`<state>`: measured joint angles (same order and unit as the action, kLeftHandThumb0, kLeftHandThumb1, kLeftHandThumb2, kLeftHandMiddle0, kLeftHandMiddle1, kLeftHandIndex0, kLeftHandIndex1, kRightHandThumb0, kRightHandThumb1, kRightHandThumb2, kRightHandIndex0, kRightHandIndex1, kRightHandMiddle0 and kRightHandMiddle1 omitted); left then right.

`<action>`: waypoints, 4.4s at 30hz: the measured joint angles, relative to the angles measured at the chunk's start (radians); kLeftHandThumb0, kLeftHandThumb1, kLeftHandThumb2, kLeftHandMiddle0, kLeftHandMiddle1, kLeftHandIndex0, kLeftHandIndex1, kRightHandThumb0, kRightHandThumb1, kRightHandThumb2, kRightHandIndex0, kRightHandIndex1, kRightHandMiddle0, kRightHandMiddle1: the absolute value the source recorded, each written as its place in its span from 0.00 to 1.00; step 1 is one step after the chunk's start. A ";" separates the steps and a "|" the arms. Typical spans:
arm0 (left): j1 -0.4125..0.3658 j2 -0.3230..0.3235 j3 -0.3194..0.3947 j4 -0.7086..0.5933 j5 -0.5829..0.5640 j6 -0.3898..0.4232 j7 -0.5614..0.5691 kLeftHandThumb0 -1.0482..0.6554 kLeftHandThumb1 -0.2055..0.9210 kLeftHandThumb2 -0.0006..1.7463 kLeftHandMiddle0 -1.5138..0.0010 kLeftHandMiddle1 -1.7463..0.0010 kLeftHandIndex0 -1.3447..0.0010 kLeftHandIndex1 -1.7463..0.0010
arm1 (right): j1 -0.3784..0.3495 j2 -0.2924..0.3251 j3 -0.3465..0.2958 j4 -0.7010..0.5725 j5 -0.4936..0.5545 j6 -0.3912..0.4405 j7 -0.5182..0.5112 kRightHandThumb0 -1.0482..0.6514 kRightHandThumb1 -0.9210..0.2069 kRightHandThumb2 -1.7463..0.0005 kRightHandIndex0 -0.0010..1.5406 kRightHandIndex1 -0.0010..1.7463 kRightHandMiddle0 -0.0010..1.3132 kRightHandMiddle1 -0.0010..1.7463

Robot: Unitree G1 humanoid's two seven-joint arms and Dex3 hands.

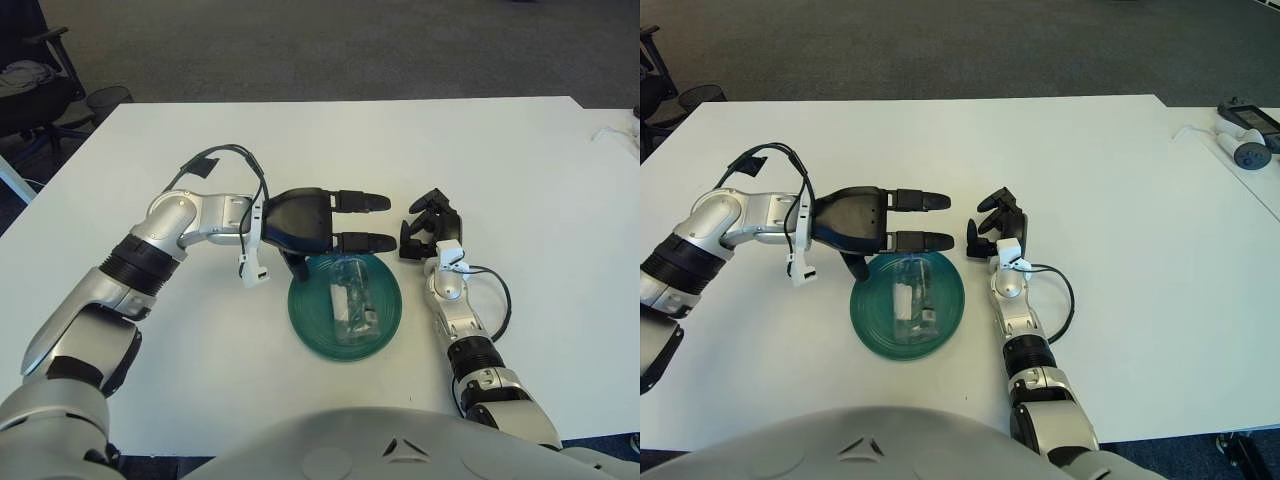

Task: Put the bottle into the plate.

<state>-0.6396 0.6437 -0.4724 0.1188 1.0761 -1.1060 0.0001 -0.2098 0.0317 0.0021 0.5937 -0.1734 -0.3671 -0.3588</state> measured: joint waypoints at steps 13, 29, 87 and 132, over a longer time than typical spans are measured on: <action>-0.004 0.000 -0.004 -0.035 0.030 0.001 0.000 0.05 1.00 0.20 1.00 1.00 1.00 1.00 | 0.037 0.012 -0.007 -0.072 0.041 0.041 0.050 0.62 0.81 0.05 0.54 0.98 0.48 1.00; -0.029 0.003 -0.016 -0.043 -0.012 0.001 -0.107 0.05 1.00 0.20 1.00 1.00 1.00 1.00 | 0.038 0.021 -0.014 -0.082 0.039 0.042 0.059 0.61 0.78 0.06 0.52 1.00 0.46 1.00; 0.399 -0.562 0.501 0.468 -0.950 0.458 0.169 0.35 0.51 0.71 0.25 0.00 0.58 0.00 | -0.023 0.003 -0.046 0.066 0.102 -0.078 0.187 0.62 0.79 0.06 0.53 0.98 0.46 1.00; 0.316 -0.588 0.529 0.763 -1.012 0.437 0.149 0.32 0.39 0.81 0.22 0.00 0.50 0.00 | 0.013 0.002 -0.032 -0.017 0.082 0.008 0.169 0.61 0.78 0.07 0.53 0.98 0.46 1.00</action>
<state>-0.3232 0.0554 0.0562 0.8820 0.0645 -0.6688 0.1488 -0.1971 0.0334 -0.0303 0.5770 -0.0915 -0.3594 -0.1895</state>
